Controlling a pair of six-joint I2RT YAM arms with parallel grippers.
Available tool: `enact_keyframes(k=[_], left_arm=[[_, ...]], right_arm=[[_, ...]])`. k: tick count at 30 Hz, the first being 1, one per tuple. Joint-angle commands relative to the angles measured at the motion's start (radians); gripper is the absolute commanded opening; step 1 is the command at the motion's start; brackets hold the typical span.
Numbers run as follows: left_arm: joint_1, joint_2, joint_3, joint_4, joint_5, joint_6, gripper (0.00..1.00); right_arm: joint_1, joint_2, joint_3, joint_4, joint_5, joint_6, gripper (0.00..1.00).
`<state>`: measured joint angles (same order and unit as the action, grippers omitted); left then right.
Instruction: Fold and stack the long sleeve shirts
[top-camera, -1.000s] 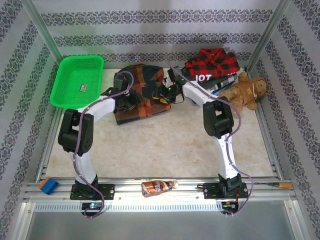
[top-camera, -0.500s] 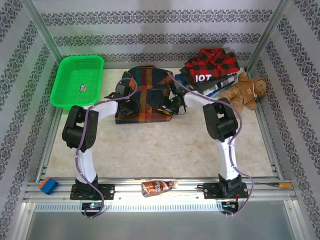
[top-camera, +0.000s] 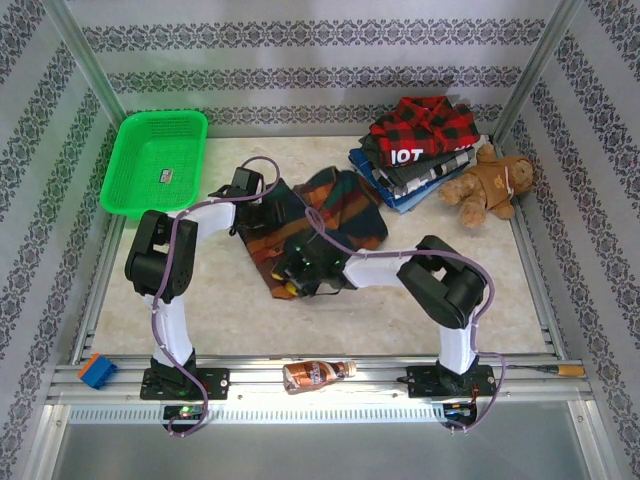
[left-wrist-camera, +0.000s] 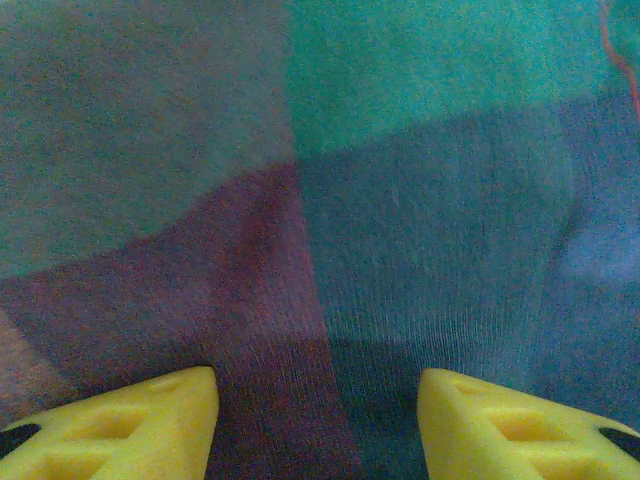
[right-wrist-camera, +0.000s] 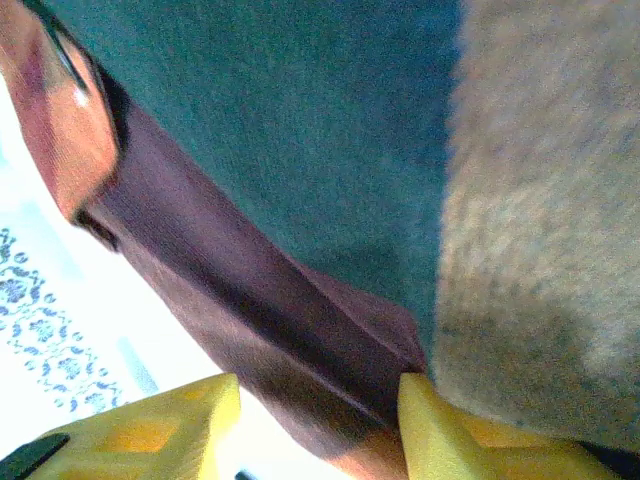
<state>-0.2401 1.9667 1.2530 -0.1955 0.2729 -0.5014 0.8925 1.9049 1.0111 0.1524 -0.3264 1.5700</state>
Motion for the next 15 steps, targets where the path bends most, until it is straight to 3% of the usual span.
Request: enact_keyframes(k=[1, 4, 9, 12, 15], left_arm=[[0.028, -0.075, 0.019, 0.045, 0.08, 0.004, 0.63], [0.042, -0.171, 0.066, -0.012, 0.117, -0.025, 0.71], [0.128, -0.376, 0.121, -0.203, 0.153, -0.093, 0.84], [0.184, -0.477, 0.092, -0.343, 0.224, -0.131, 0.85], [0.213, -0.59, -0.044, -0.404, 0.273, -0.163, 0.85]], right_arm=[[0.052, -0.05, 0.03, -0.002, 0.127, 0.276, 0.59], [0.051, -0.102, 0.063, -0.018, 0.133, 0.275, 0.62], [0.005, -0.246, 0.114, -0.155, 0.066, 0.124, 0.68], [-0.056, -0.321, 0.183, -0.293, 0.015, -0.104, 0.69], [-0.149, -0.294, 0.323, -0.488, -0.105, -0.411, 0.69]])
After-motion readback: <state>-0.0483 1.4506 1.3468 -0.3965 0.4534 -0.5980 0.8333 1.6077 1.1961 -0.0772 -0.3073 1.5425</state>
